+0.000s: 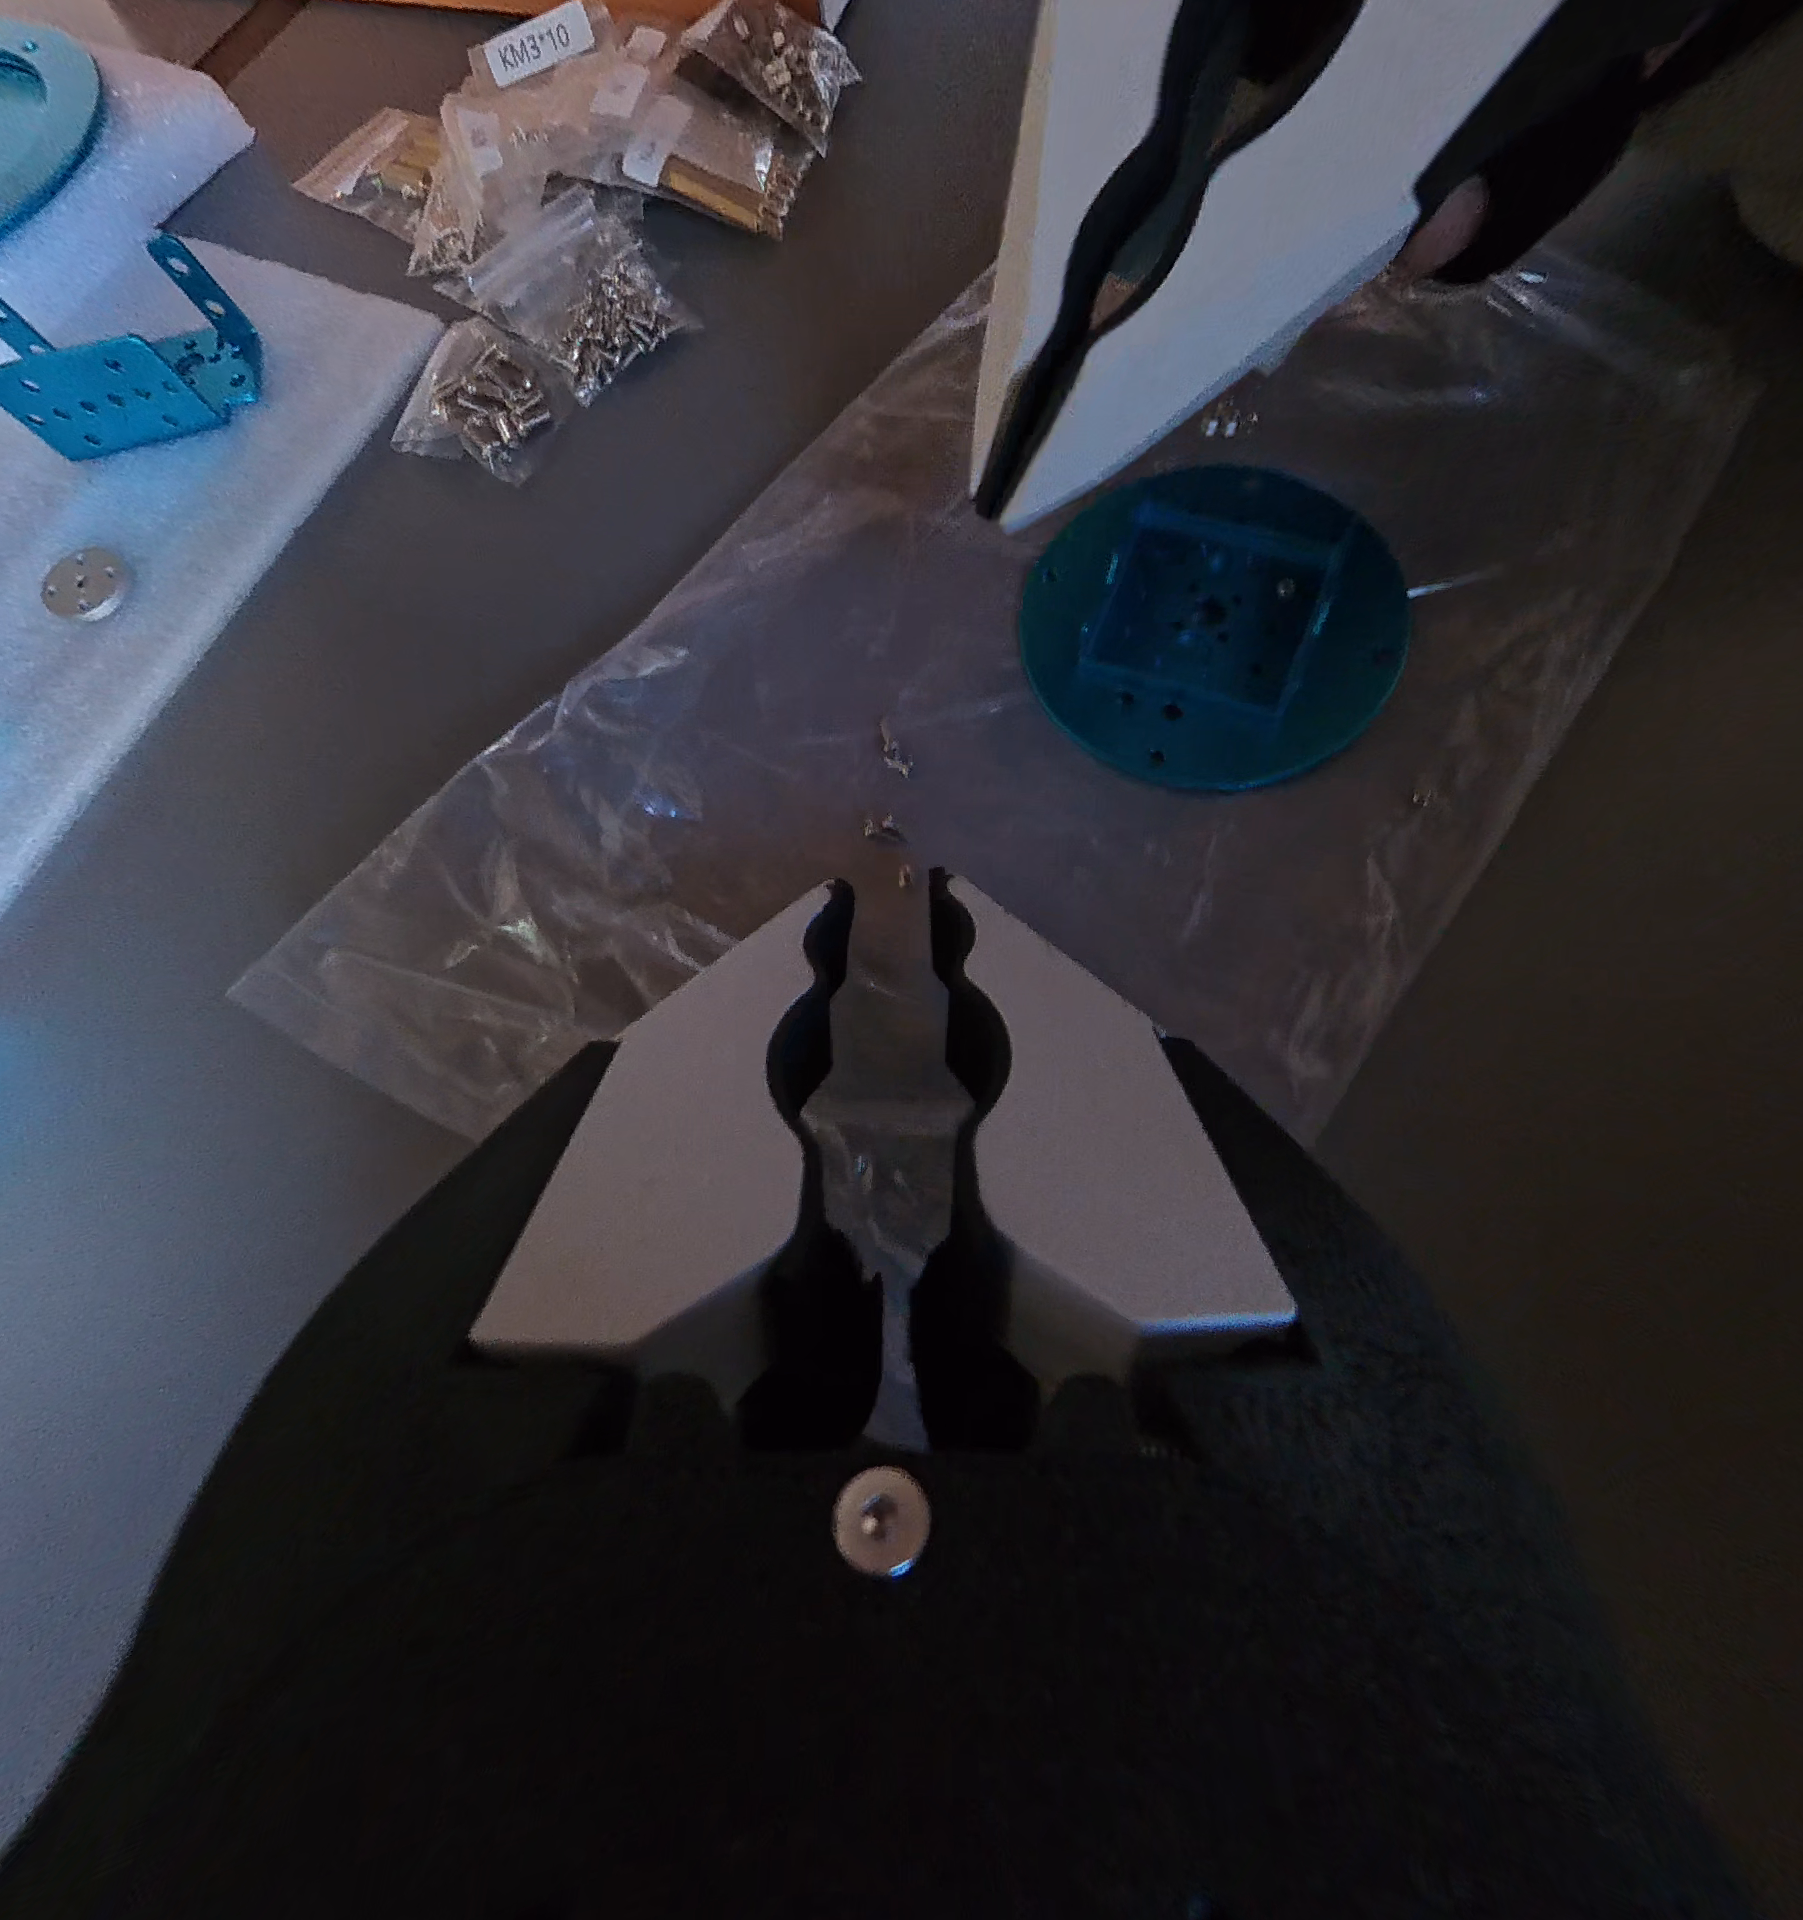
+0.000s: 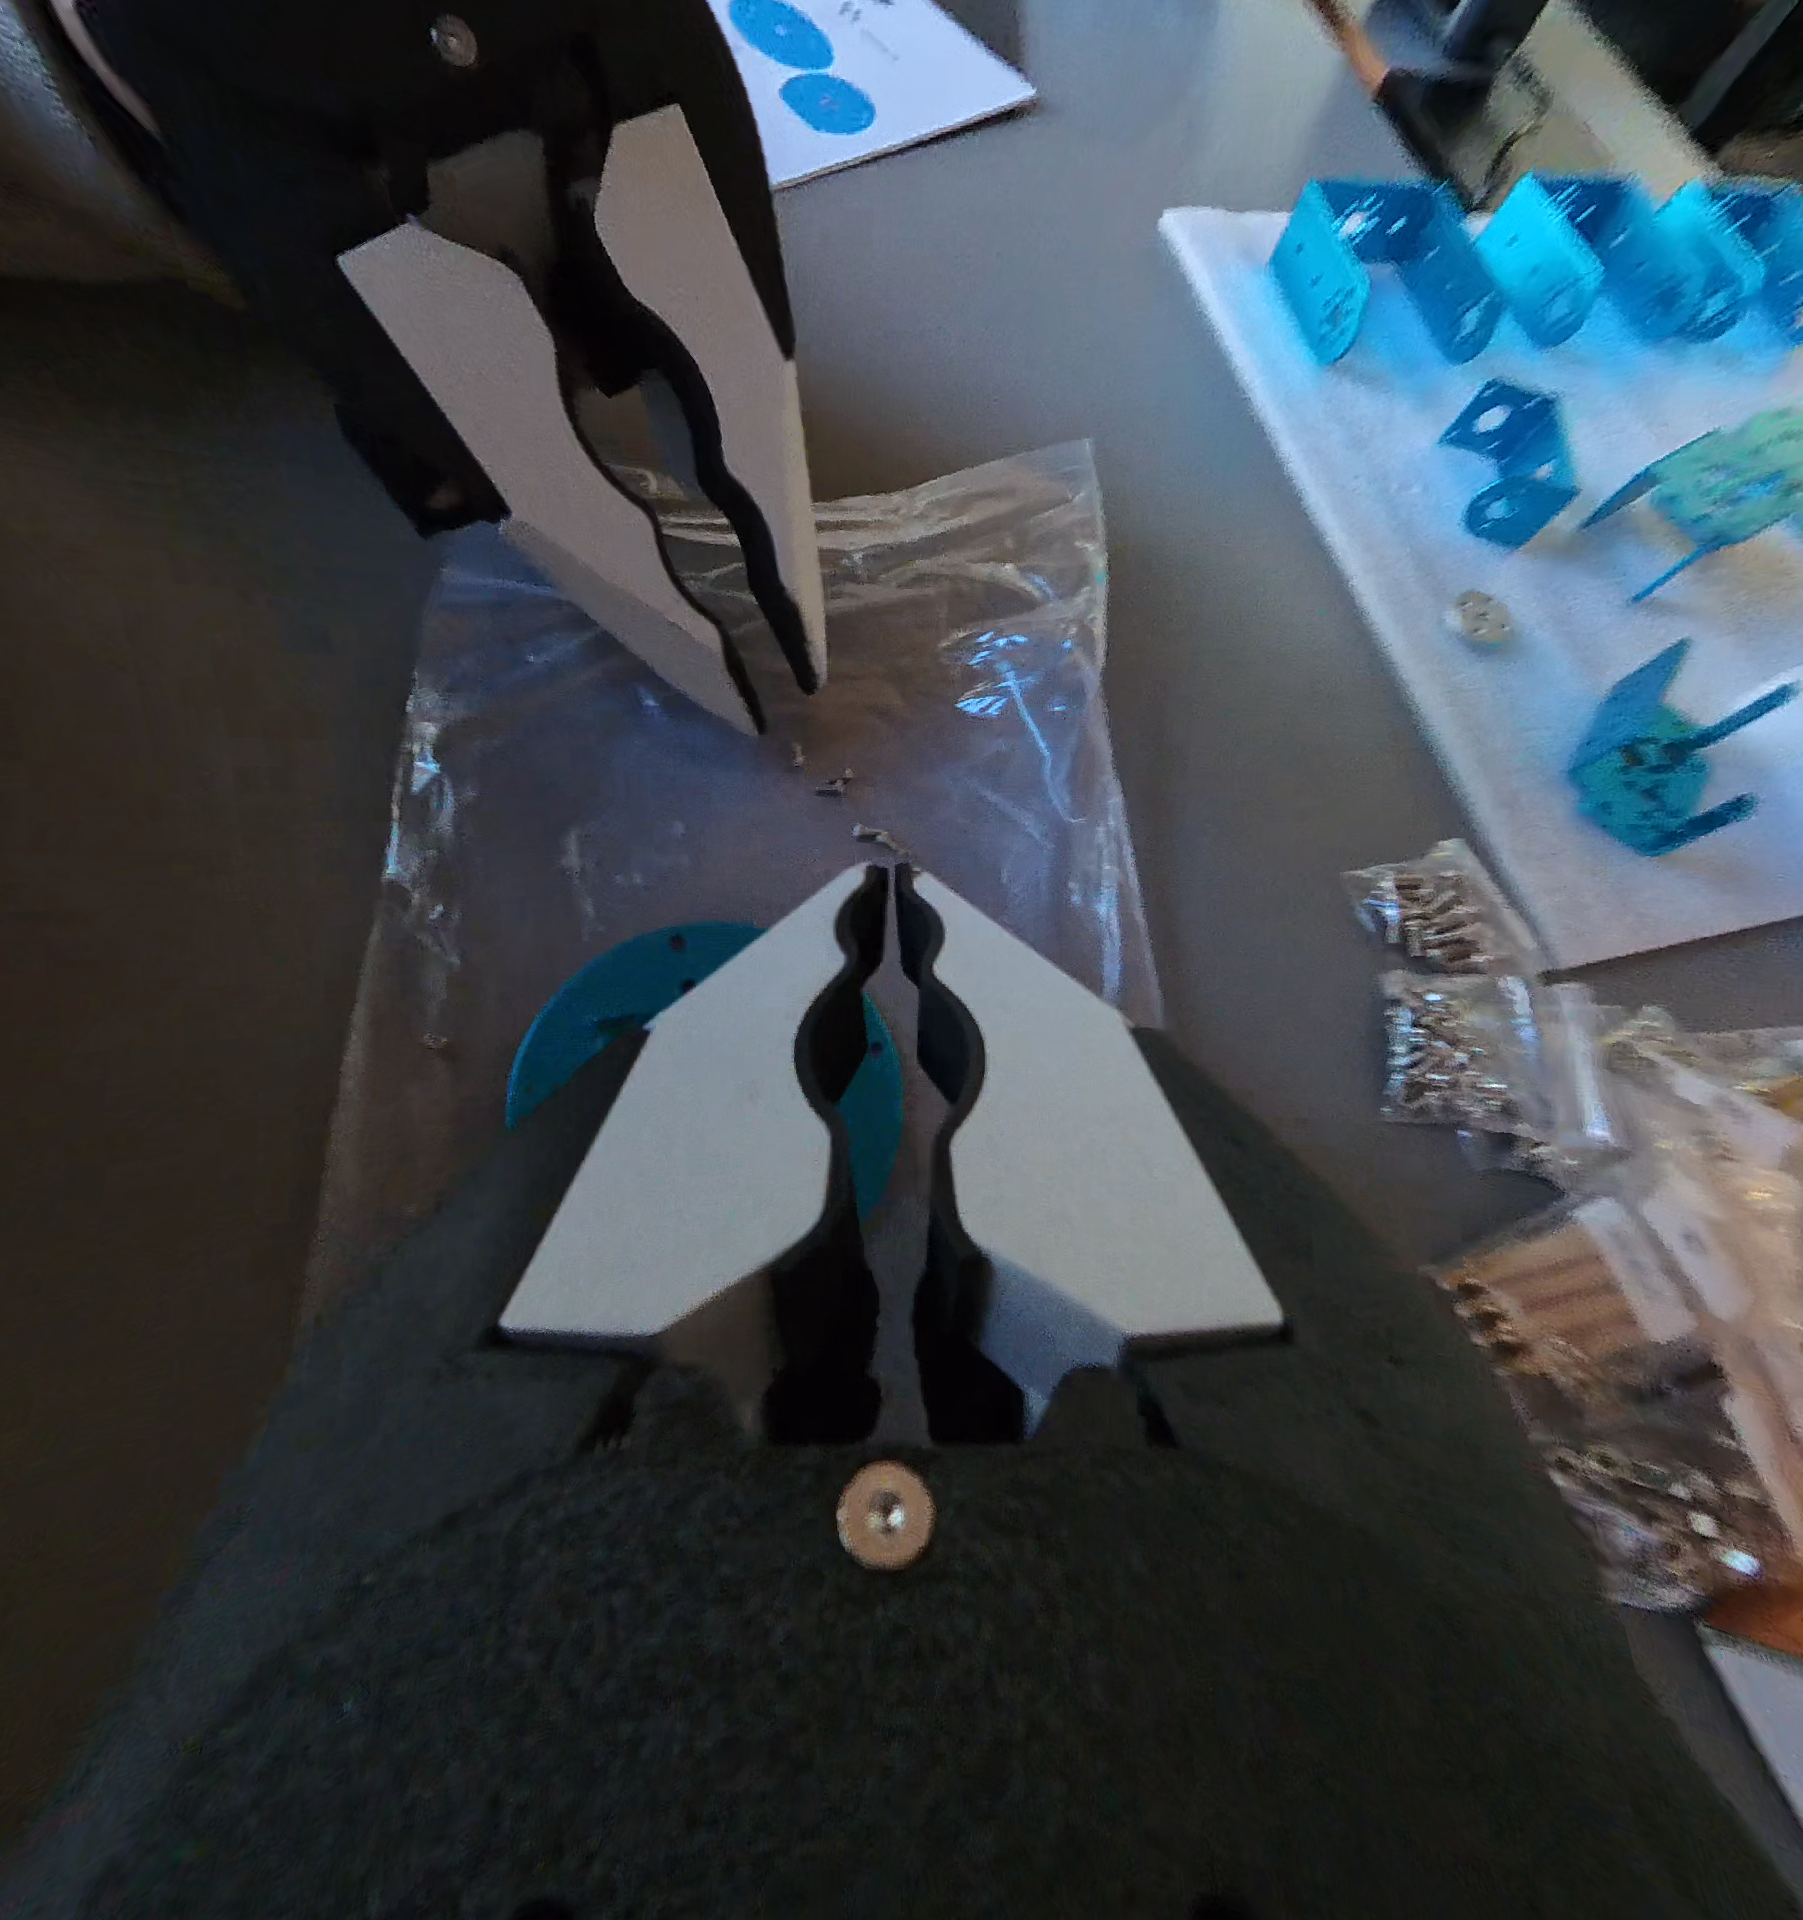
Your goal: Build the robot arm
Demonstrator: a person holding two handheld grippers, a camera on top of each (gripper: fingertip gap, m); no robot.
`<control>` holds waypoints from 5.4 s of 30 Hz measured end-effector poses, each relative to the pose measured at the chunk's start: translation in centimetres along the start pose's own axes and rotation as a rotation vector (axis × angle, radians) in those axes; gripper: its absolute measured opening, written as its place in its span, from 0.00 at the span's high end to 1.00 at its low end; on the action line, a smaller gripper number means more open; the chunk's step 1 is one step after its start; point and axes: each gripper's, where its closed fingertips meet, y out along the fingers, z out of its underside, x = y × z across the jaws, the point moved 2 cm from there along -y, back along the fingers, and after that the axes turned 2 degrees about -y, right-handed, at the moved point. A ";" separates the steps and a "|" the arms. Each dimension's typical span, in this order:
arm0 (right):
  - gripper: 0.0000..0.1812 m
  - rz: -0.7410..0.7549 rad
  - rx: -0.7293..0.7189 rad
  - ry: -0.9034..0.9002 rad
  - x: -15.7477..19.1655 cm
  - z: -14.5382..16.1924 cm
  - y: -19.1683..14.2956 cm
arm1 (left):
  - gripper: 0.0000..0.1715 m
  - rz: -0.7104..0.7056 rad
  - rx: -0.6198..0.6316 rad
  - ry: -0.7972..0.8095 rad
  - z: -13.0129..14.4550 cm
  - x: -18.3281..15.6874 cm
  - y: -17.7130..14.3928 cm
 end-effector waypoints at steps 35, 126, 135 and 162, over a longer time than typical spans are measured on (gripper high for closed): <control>0.94 0.476 -0.522 -0.133 0.3 -8.9 -4.1 | 1.00 0.762 -0.779 -1.178 -10.5 -0.4 -5.7; 1.00 0.309 -0.346 -0.067 -0.8 -6.0 -3.5 | 0.93 0.404 -0.786 -0.998 -8.4 1.5 -5.2; 0.96 -0.021 0.033 0.118 -0.5 0.8 0.0 | 0.91 0.008 -0.190 -0.393 -2.0 4.2 -3.8; 0.99 -0.149 -0.230 0.359 -1.9 -1.2 -2.2 | 0.89 0.552 0.192 0.982 -1.9 2.0 1.0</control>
